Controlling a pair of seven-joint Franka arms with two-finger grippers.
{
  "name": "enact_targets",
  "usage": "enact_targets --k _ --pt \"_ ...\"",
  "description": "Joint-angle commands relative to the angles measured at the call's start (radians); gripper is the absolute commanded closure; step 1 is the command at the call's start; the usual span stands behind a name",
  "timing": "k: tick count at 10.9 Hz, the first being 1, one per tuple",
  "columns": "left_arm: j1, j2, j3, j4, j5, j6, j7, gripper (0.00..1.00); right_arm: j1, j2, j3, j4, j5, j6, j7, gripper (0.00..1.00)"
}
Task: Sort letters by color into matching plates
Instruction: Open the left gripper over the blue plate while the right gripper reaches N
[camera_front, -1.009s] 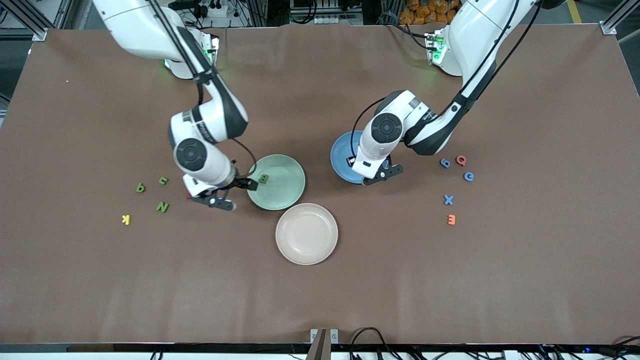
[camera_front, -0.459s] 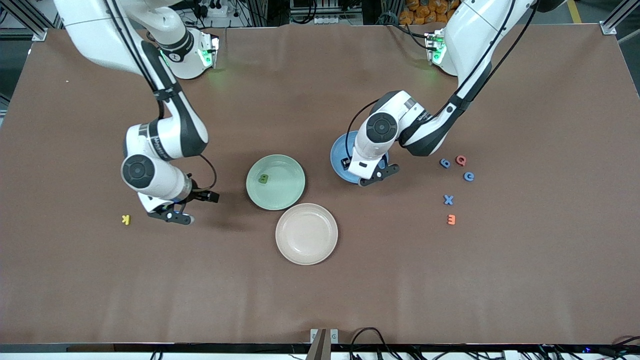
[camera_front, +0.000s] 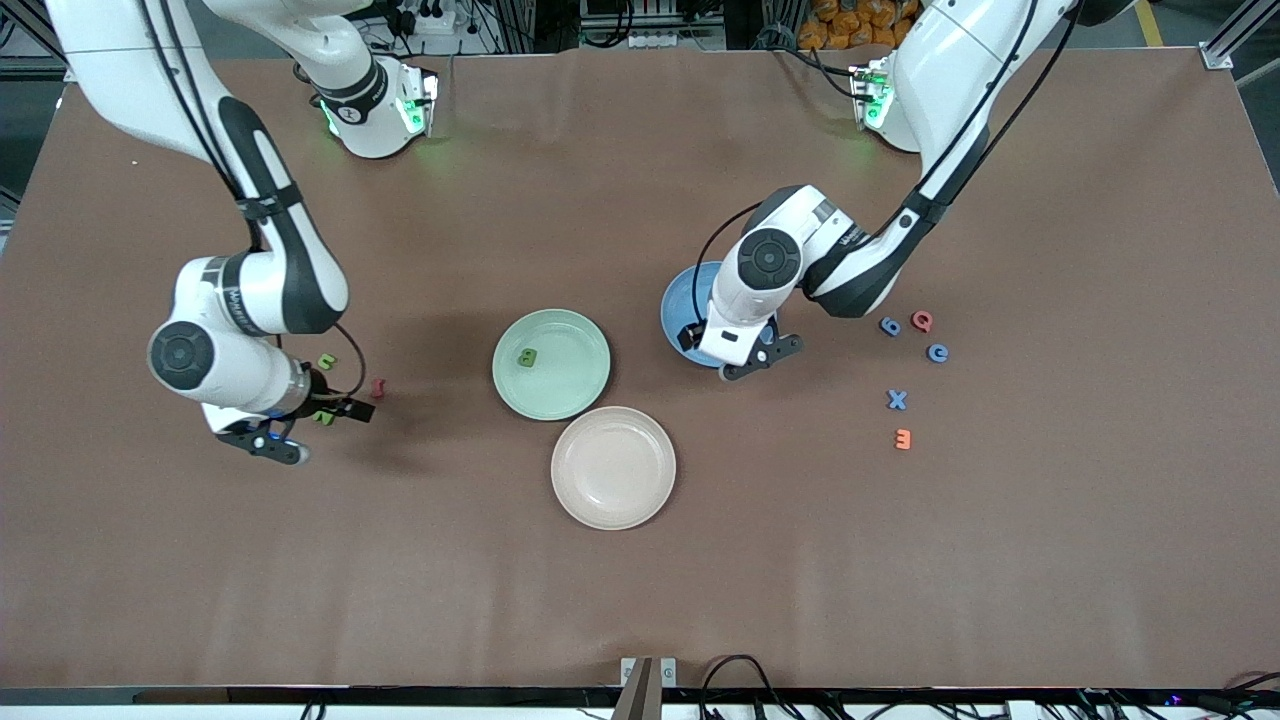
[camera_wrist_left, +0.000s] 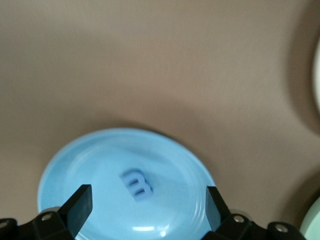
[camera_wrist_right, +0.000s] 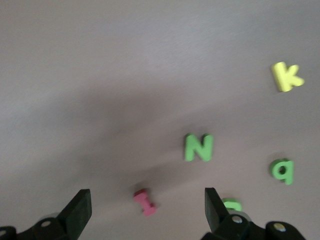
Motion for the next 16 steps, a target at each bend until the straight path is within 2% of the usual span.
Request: enact_targets --k 1,4,8,13,16 --pt "0.041 -0.098 0.004 -0.016 0.078 -0.059 0.152 0.00 -0.071 -0.008 0.016 -0.015 -0.017 0.050 0.090 0.00" --pt "0.108 -0.155 0.001 -0.024 0.082 -0.105 0.349 0.00 -0.099 0.001 0.018 -0.113 -0.013 0.248 0.100 0.00" --pt "0.199 -0.215 0.001 -0.062 0.082 -0.125 0.620 0.00 -0.102 0.020 0.018 -0.172 -0.014 0.330 0.098 0.00" --pt "0.278 -0.258 -0.006 -0.092 0.083 -0.120 0.780 0.00 -0.104 0.035 0.018 -0.216 -0.014 0.393 0.087 0.00" --pt "0.352 -0.281 -0.009 -0.147 0.082 -0.068 0.861 0.00 -0.104 0.036 0.018 -0.216 -0.017 0.393 0.081 0.18"
